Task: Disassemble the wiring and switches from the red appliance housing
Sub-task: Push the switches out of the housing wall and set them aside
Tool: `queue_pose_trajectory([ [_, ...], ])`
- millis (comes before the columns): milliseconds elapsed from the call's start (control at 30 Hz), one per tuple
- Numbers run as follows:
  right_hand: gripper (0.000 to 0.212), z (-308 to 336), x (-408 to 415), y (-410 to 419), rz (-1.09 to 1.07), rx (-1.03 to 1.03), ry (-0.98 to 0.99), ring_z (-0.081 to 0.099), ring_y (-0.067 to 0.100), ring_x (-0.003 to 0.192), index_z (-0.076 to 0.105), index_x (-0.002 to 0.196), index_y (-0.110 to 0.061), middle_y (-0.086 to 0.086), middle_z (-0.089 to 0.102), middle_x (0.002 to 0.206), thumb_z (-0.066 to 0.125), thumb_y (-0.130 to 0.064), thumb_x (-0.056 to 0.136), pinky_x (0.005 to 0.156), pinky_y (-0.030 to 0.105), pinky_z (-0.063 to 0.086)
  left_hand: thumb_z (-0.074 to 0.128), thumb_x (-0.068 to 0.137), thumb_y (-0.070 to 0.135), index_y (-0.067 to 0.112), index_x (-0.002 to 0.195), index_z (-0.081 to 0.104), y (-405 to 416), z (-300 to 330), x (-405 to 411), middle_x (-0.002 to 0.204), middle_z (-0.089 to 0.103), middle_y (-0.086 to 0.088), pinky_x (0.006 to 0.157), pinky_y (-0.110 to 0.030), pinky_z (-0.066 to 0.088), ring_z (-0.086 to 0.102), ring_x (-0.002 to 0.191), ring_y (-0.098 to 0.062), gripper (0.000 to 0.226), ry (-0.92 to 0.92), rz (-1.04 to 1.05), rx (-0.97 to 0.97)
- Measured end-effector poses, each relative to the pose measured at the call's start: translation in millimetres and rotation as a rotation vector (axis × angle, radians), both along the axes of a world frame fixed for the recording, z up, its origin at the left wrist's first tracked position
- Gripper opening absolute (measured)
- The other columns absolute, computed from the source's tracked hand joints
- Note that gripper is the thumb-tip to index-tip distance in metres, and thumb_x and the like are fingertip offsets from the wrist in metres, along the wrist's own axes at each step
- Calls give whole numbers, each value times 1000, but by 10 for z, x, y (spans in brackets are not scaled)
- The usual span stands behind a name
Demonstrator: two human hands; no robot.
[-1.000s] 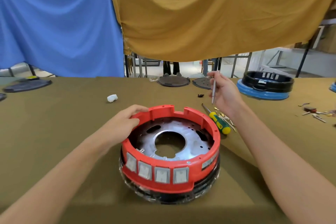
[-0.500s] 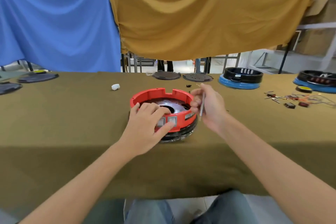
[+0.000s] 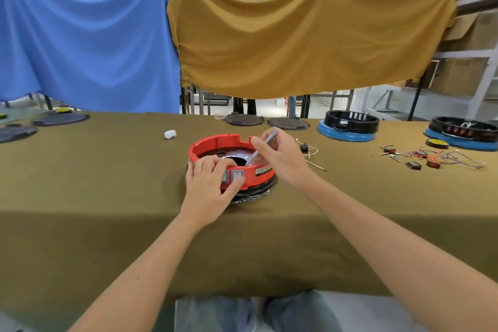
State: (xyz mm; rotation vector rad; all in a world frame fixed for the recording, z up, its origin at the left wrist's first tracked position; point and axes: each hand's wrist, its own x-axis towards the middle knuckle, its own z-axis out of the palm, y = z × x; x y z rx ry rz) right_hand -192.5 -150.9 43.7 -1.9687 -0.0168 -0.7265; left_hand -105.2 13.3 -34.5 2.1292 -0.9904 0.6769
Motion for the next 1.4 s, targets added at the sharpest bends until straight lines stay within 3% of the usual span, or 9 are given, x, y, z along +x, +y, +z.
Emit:
queue_pose_trajectory([
  [167, 19, -80, 104, 13, -13, -155, -4, 71, 22, 70, 51, 86, -20, 4, 68, 73, 57, -30, 101, 71, 39, 60, 35, 87, 65, 31, 114, 55, 7, 101, 45, 104, 44, 11, 115, -57, 21, 39, 111, -14, 48, 3, 15, 79],
  [333, 17, -83, 152, 16, -19, -143, -16, 70, 24, 71, 52, 88, -21, 9, 70, 78, 58, -32, 100, 73, 49, 60, 37, 87, 61, 25, 109, 56, -26, 49, 34, 107, 47, 9, 106, -59, 32, 41, 108, -16, 46, -33, 46, 41],
  [500, 17, -53, 183, 11, -22, -227, -6, 70, 24, 69, 52, 87, -23, 7, 69, 74, 60, -31, 99, 72, 49, 60, 35, 89, 64, 26, 115, 56, -31, 22, 52, 108, 44, 11, 109, -61, 29, 38, 113, -14, 51, -36, 32, 39],
  [700, 23, 150, 254, 33, 19, -367, 106, 67, 10, 60, 54, 88, -15, 1, 69, 73, 62, -34, 98, 66, 35, 62, 37, 89, 64, 23, 113, 59, -36, 10, 92, 103, 42, 11, 104, -60, 35, 40, 108, -14, 52, -68, 37, 35],
  [967, 22, 295, 313, 61, 48, -249, 279, 61, 10, 51, 52, 90, -10, 7, 64, 67, 60, -28, 100, 51, 19, 50, 35, 88, 65, 23, 116, 58, -35, 0, 89, 106, 40, 10, 104, -61, 34, 36, 110, -13, 55, -56, 35, 46],
  [1033, 21, 331, 357, 76, 32, -223, 345, 63, 14, 51, 52, 89, -9, 4, 63, 62, 59, -26, 101, 49, 22, 50, 36, 88, 65, 23, 116, 58, -30, -5, 93, 107, 41, 10, 105, -62, 33, 37, 111, -14, 55, -49, 32, 45],
  [1133, 26, 408, 416, 78, 3, -246, 459, 68, 18, 55, 58, 86, -5, 5, 64, 60, 58, -26, 101, 60, 31, 57, 44, 89, 61, 23, 117, 59, -22, -13, 96, 107, 42, 10, 105, -63, 33, 37, 112, -14, 50, -42, 12, 28],
  [1233, 32, 455, 435, 56, -8, -243, 533, 69, 16, 56, 62, 80, -5, 2, 65, 56, 58, -28, 101, 64, 30, 56, 56, 92, 52, 23, 118, 59, -24, -17, 100, 108, 40, 10, 105, -62, 32, 36, 113, -14, 39, -42, 6, 20],
  [1400, 26, 336, 359, 68, 17, -265, 358, 68, 16, 55, 54, 88, -9, 6, 67, 64, 56, -30, 102, 62, 30, 59, 38, 91, 60, 27, 117, 58, -11, 0, 92, 110, 40, 13, 111, -61, 25, 33, 119, -12, 46, 7, -13, 0],
])
